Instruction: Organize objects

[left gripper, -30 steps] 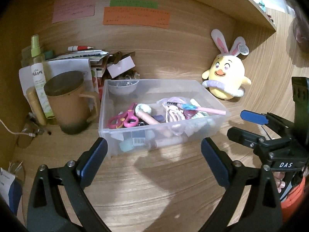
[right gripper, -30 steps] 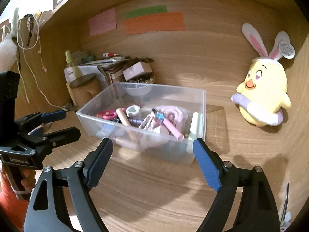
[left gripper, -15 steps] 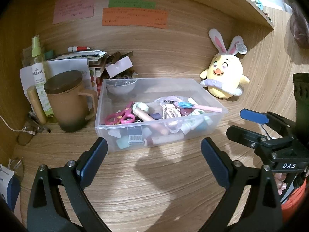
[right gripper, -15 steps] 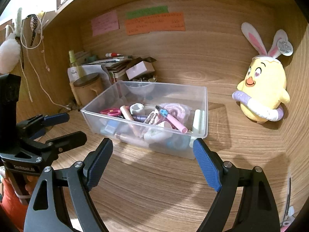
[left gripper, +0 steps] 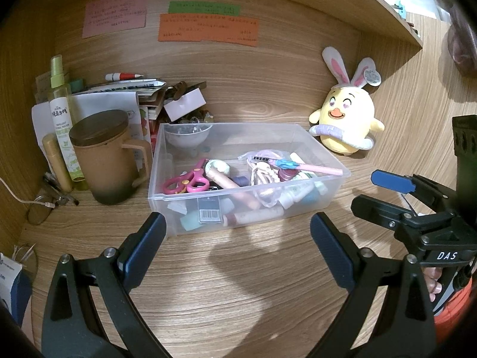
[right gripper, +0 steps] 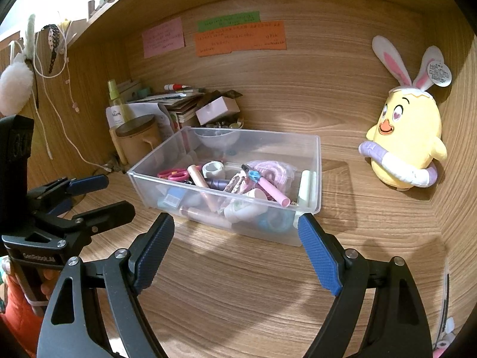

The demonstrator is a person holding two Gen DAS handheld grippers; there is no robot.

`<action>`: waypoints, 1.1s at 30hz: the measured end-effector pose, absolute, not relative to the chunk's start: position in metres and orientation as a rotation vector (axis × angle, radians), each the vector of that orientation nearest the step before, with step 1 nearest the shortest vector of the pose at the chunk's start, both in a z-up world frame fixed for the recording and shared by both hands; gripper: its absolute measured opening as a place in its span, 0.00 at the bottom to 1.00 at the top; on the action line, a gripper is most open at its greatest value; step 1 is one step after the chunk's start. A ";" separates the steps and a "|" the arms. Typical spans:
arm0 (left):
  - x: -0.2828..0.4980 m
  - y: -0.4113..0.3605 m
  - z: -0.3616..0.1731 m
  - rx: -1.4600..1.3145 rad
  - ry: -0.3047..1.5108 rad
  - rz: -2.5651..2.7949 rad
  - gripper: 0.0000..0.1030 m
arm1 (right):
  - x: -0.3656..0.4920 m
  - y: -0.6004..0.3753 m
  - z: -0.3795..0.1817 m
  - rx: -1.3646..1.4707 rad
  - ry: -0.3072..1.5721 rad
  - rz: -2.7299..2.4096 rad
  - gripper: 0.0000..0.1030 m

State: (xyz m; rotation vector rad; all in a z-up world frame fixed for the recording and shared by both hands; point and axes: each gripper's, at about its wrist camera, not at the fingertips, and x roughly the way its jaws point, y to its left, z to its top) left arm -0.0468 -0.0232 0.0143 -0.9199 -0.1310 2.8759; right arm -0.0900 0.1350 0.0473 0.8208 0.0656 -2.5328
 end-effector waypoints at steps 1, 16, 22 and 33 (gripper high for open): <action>-0.047 -0.023 0.015 -0.919 -0.133 2.877 0.96 | -0.090 0.135 0.047 0.821 0.065 -2.532 0.81; -0.047 -0.027 0.015 -0.914 -0.151 2.877 0.96 | -0.090 0.133 0.048 0.820 0.063 -2.524 0.81; -0.045 -0.026 0.017 -0.900 -0.156 2.868 0.96 | -0.090 0.132 0.047 0.821 0.062 -2.522 0.81; -0.041 -0.023 0.017 -0.897 -0.152 2.858 0.96 | -0.089 0.131 0.047 0.822 0.059 -2.525 0.81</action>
